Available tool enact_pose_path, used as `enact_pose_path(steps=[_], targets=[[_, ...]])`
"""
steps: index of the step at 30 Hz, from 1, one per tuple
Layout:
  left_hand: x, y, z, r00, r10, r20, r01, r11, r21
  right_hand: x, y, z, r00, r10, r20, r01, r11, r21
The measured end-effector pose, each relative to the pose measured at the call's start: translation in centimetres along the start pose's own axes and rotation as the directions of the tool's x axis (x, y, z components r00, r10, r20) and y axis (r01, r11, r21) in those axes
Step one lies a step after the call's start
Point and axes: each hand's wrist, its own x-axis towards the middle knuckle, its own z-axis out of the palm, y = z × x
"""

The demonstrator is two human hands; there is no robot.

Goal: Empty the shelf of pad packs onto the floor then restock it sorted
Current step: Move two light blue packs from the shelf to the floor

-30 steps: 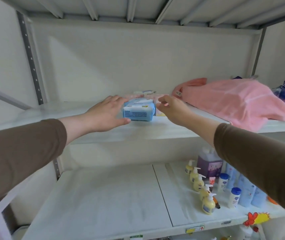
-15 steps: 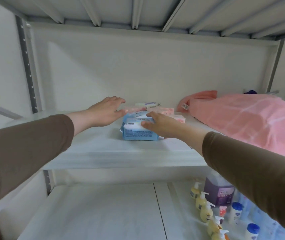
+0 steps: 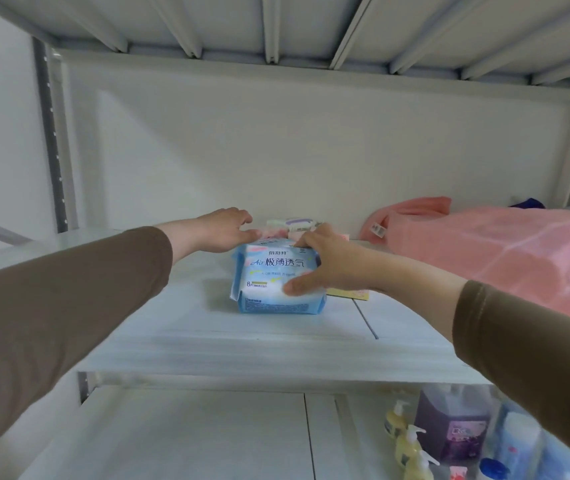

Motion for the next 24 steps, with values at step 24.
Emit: enact_pose_path(steps=[24], targets=[[-4.3, -6.2, -3.1, 0.963, -0.184, 0.196, 0.226, 0.949, -0.22, -1.9, 1.1, -0.6, 1.0, -0.017, 0.002, 0.014, 0.87, 0.492]])
